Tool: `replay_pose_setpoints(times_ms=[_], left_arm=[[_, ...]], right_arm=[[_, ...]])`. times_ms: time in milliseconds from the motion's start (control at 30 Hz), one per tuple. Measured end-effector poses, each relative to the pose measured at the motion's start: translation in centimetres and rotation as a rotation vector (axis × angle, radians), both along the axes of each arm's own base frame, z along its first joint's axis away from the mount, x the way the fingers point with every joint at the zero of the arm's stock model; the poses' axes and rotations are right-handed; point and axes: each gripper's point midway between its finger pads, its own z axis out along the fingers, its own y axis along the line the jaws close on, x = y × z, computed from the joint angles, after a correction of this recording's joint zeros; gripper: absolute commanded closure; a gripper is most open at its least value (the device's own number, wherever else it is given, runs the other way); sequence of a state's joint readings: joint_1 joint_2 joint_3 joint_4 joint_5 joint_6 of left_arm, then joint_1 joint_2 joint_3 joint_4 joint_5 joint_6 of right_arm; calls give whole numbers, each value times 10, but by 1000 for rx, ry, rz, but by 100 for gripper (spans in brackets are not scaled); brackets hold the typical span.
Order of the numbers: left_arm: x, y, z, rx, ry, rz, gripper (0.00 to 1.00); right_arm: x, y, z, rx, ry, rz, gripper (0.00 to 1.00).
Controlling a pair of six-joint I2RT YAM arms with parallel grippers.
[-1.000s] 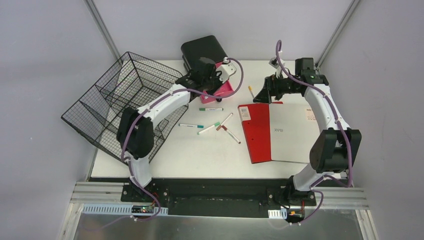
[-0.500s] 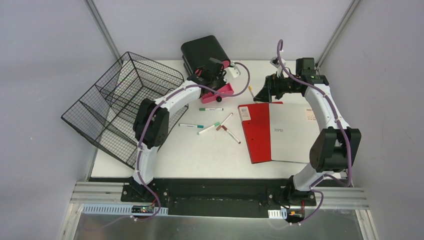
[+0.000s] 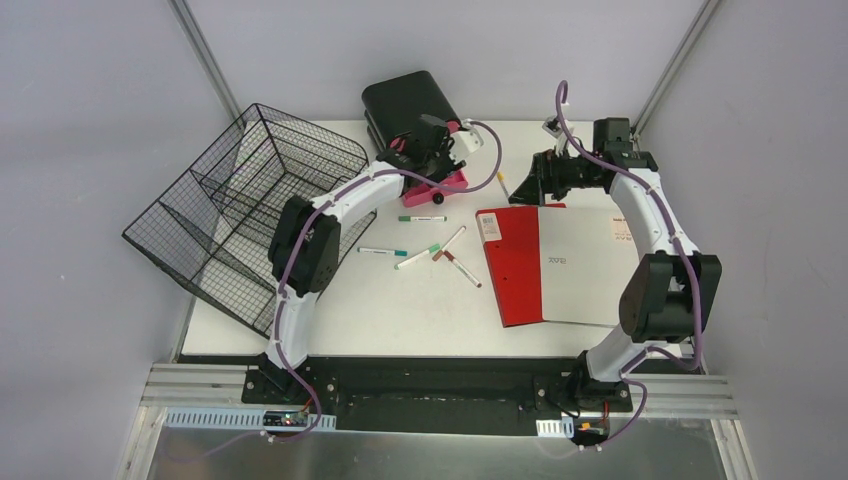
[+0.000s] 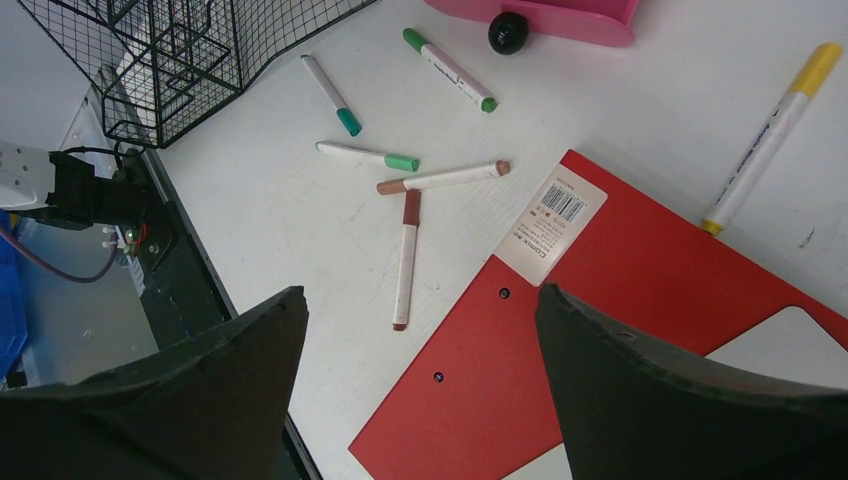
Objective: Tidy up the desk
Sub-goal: Place the stationery in the drawer, then pick up the stationery from the center of the board.
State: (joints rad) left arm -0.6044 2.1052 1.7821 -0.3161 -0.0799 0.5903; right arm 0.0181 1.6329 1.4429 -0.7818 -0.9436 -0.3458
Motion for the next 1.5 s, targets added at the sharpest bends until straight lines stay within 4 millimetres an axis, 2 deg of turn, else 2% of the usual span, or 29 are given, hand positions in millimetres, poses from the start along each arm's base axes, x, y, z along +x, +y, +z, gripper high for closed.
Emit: replay_pose_setpoints(times_ms=[133,233,467,600,700,800,900,1100,1333,1500], left_arm=[[-6,-3,5,-29,9,5,38],[-21,-1,13,-73,30,10,29],[-57,6,59,-241,59,30,13],[-74,10,89,-392,100,35,11],[-84,23,103,-510,161,52,10],[-96,40,103,-582,221,78,9],[-110,55,94,-609,261,102,7],[-145,62,80,-624,306,77,7],[-149,62,84,-638,288,61,7],[-150,61,83,-650,298,58,7]], right_arm=[[1,-1,-4,-2,9,-2,14],[4,-2,-8,-11,17,-8,14],[9,-4,-15,-26,19,-19,14],[11,-6,-20,-37,23,-26,14],[11,-7,-27,-47,37,-33,14],[13,-9,-32,-61,48,-42,13],[15,-12,-38,-80,57,-54,13],[22,-21,-58,-144,84,-89,13],[31,-37,-75,-266,80,-151,12],[46,-43,-93,-417,64,-194,12]])
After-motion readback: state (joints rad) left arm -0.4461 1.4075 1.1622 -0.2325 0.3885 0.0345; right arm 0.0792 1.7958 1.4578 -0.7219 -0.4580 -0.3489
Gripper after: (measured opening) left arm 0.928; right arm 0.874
